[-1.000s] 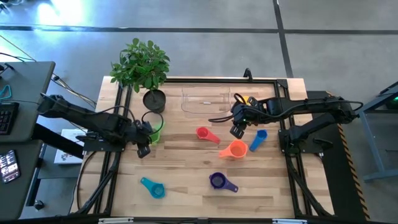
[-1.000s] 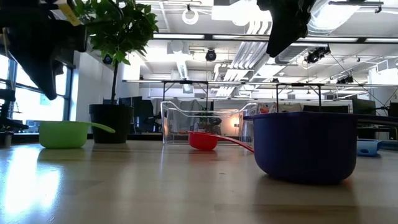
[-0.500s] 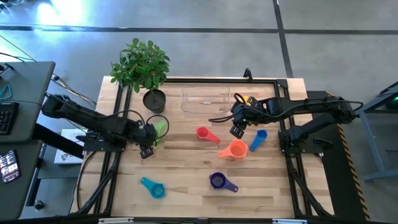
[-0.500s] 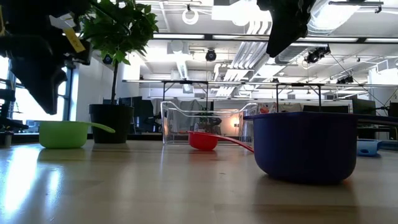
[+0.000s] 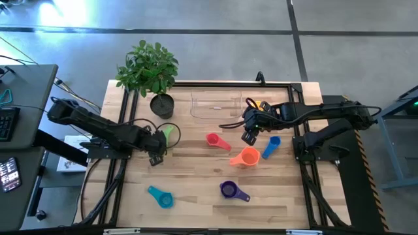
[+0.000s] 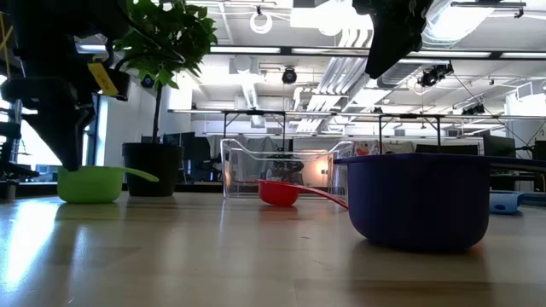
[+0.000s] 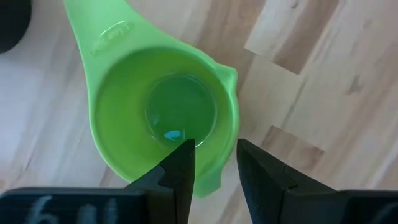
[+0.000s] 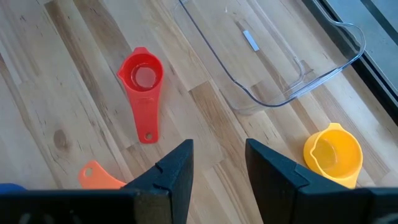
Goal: Nest measuring cups in basket
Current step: Stack the green measuring cup on top of the orange measuring cup
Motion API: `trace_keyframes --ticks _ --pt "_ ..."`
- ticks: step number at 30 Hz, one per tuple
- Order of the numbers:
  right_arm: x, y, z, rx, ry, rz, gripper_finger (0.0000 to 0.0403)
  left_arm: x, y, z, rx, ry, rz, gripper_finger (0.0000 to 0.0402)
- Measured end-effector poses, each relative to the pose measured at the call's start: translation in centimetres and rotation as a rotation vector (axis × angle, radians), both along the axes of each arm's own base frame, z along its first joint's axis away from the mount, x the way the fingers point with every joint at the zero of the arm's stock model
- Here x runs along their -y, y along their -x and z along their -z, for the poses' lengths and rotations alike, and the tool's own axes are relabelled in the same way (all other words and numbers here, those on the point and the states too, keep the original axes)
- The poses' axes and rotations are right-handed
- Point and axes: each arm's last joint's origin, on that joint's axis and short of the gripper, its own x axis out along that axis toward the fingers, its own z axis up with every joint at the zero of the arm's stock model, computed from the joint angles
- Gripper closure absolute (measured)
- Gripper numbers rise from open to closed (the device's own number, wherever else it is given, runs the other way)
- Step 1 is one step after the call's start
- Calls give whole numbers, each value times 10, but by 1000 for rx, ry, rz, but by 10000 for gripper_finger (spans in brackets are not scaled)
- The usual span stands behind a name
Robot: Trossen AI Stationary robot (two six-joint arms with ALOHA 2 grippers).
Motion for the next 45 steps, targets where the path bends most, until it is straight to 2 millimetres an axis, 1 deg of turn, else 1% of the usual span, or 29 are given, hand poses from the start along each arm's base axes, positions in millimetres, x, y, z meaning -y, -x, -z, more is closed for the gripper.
trace_keyframes --ticks 13,17,22,29,32,35,41,45 --pt "0 0 0 -1 1 0 265 2 -6 10 -48 -19 42 296" --pt "0 0 0 -1 1 0 265 2 -7 12 -58 -21 42 328" --pt "0 0 0 -1 1 0 265 2 -7 11 -56 -20 43 389" --pt "0 0 0 -1 -6 -3 265 3 -9 9 -56 5 74 395" --pt "0 0 0 2 -18 0 265 5 -14 2 -37 19 105 396" --pt "-1 -1 0 7 -45 -12 265 7 -21 -9 -4 23 154 397" --pt "-3 -4 -1 49 -123 -19 265 15 -40 -43 91 44 351 398" --pt "-5 -5 -2 71 -179 -12 265 22 -49 -68 163 17 489 399"
